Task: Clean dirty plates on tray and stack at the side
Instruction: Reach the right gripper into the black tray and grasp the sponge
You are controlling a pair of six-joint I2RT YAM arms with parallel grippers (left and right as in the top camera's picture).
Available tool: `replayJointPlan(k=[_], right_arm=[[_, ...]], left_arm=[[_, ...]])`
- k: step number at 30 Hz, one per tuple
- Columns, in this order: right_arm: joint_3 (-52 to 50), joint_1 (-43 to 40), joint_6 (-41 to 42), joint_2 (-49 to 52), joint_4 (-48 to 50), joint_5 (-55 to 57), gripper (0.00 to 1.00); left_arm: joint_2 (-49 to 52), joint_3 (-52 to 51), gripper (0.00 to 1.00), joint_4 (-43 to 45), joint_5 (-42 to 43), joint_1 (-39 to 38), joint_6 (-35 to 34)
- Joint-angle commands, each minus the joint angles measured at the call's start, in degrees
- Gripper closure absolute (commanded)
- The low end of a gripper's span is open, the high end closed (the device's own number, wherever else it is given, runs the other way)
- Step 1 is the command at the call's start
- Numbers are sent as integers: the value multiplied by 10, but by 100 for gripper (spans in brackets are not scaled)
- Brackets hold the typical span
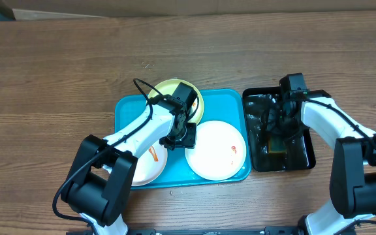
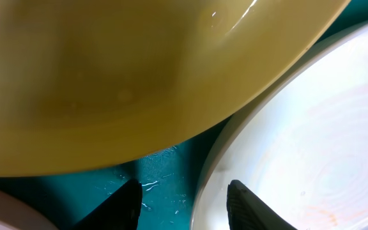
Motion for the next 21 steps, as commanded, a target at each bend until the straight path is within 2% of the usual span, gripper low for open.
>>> replayJointPlan(k=[1, 2, 3, 9, 15, 21], right_arm=[[10, 1, 1, -2, -3, 0, 73], [16, 1, 1, -3, -9, 0, 41], [23, 1, 1, -2, -16, 0, 30], [40, 1, 1, -2, -66, 0, 28], [39, 1, 1, -2, -111, 0, 36], [39, 1, 1, -2, -117, -1, 38]], left_arm=[[6, 12, 55, 0, 7, 2, 2], [6, 12, 54, 0, 7, 2, 2], [6, 12, 54, 0, 7, 2, 2], [6, 12, 54, 0, 7, 2, 2], [6, 12, 64, 0, 7, 2, 2], [6, 9, 69, 1, 6, 2, 1]])
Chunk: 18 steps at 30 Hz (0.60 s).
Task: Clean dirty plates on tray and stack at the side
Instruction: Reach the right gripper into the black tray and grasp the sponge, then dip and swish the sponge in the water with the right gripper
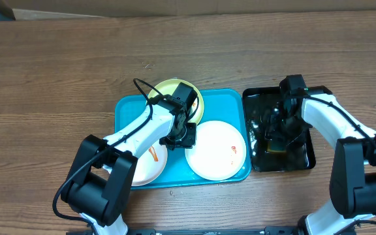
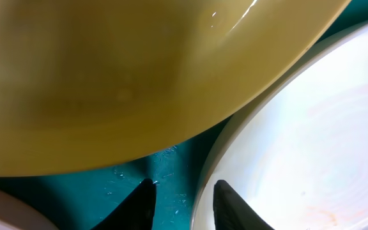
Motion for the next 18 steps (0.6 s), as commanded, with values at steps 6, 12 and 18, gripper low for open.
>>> replayJointPlan(k=[6, 12, 18], right_arm=[[13, 1, 3, -2, -1, -2, 39], [6, 2, 3, -2, 1, -34, 39], [-21, 2, 3, -2, 18, -34, 39]], left_arm=[[6, 0, 75, 14, 5, 2, -4], [6, 0, 74, 16, 5, -4, -4], [6, -1, 75, 15, -19, -19, -4]])
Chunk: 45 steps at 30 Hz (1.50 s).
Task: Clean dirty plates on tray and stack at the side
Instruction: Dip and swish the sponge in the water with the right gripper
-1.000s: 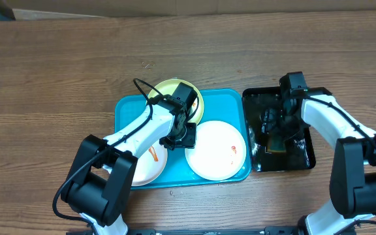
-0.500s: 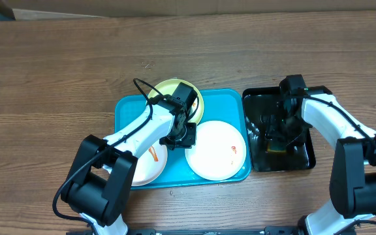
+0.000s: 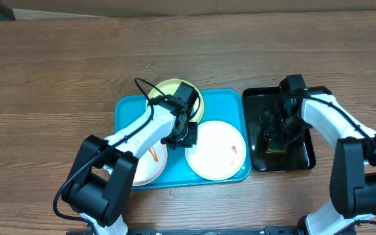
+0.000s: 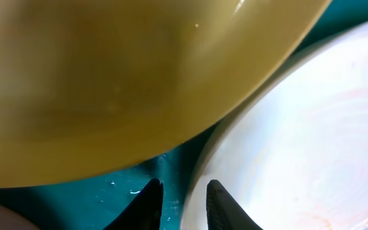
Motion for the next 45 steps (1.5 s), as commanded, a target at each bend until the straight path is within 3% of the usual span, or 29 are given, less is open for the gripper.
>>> replayJointPlan(k=[1, 5, 8, 11, 13, 14, 15, 17, 19, 27, 41, 42, 44, 45], right_arm=[[-21, 2, 3, -2, 12, -9, 39], [-33, 2, 3, -2, 25, -9, 44], [-25, 2, 2, -2, 15, -9, 77], [-9, 2, 2, -2, -1, -5, 96], [0, 2, 2, -2, -6, 8, 94], [4, 2, 2, -2, -9, 13, 64], [8, 2, 2, -2, -13, 14, 49], [15, 2, 0, -2, -17, 17, 41], [19, 2, 0, -2, -15, 24, 41], [18, 2, 1, -2, -3, 27, 49], [-3, 2, 1, -2, 15, 25, 51], [-3, 2, 1, -2, 14, 25, 58], [-3, 2, 1, -2, 14, 25, 94], [-3, 2, 1, -2, 14, 25, 96]], left_arm=[[6, -1, 75, 1, -16, -12, -3], [6, -1, 75, 2, -15, -12, -4], [6, -1, 74, 2, -15, -12, -4], [6, -1, 74, 2, -15, -12, -4], [6, -1, 74, 2, -15, -12, -4], [6, -1, 74, 2, -15, -12, -4], [6, -1, 73, 2, -15, -12, -4], [6, -1, 73, 2, -14, -12, -4], [6, -1, 73, 2, -15, -12, -4], [6, -1, 73, 3, -15, -12, -4], [6, -1, 74, 3, -15, -13, -4], [6, -1, 76, 3, -15, -12, -4], [6, -1, 78, 4, -15, -12, -4], [6, -1, 80, 5, -15, -12, -4]])
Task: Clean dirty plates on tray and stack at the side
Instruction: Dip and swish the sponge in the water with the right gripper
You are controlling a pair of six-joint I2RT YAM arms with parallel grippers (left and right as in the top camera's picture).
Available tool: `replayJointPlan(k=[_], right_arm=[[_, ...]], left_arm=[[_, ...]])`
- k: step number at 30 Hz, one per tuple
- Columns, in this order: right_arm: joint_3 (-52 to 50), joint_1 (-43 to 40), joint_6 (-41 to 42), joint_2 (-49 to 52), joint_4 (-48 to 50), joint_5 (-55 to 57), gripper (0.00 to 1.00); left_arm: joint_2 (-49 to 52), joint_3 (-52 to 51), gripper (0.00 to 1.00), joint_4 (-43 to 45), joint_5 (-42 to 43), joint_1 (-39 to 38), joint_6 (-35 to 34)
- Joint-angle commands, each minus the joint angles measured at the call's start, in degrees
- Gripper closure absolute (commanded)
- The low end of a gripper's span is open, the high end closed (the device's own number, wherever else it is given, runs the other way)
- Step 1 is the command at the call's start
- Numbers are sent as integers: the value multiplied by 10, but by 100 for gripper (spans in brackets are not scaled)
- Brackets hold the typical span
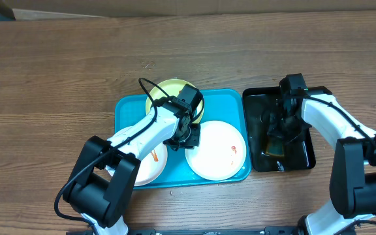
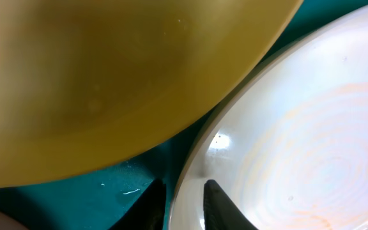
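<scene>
A teal tray [image 1: 126,108] holds three plates. The yellow plate [image 1: 165,90] lies at the back, a white plate with red smears [image 1: 220,151] at the front right, and another smeared white plate [image 1: 147,164] at the front left. My left gripper [image 1: 189,135] is low between the yellow plate [image 2: 107,76] and the right white plate [image 2: 312,140]. It [image 2: 183,195] is shut on that white plate's left rim, one finger on the tray side and one inside the plate. My right gripper [image 1: 281,127] is down in the black tub [image 1: 307,156] by a brownish sponge [image 1: 273,149]. Whether it is open does not show.
The black tub stands just right of the tray and holds dark water. Bare wooden table [image 1: 57,78] surrounds the tray on the left, back and front. The yellow plate overhangs the tray's back edge a little.
The left jaws have narrowed a little more and now pinch the white plate's rim, which fills more of the wrist view. The right gripper stays in the tub, the sponge slightly lower.
The left gripper stood wide open over the tray beside the white plate's rim. At each later moment the gap was narrower, with the rim moving in between the fingers, until now they grip it. The right gripper stayed in the black tub throughout.
</scene>
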Motion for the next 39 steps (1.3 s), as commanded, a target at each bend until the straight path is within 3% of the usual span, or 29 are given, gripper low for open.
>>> replayJointPlan(k=[1, 4, 15, 26, 28, 31, 32, 33, 36, 39], right_arm=[[-5, 2, 1, -2, 3, 3, 96], [-3, 2, 1, -2, 0, 3, 96], [137, 1, 1, -2, -125, 10, 96], [149, 2, -15, -2, -152, 9, 96], [149, 2, -24, -2, -155, 9, 96], [149, 2, -28, -2, -155, 9, 96], [149, 2, -28, -2, -155, 8, 96], [149, 3, -28, -2, -155, 6, 96], [149, 3, -28, -2, -157, 3, 96], [149, 8, -35, -2, -163, 3, 96]], left_arm=[[6, -1, 83, 2, -6, -1, -4], [6, -1, 96, 2, -6, -1, -4], [3, 1, 96, -9, -15, 1, -68], [3, 1, 96, -15, -21, 16, -91], [3, 1, 90, -15, -21, 16, -91], [3, 1, 73, -14, -22, 16, -90], [3, 1, 73, -13, -23, 16, -90], [3, 1, 75, -13, -23, 16, -89], [3, 1, 96, -13, -24, 16, -89], [3, 1, 96, -15, -26, 16, -89]])
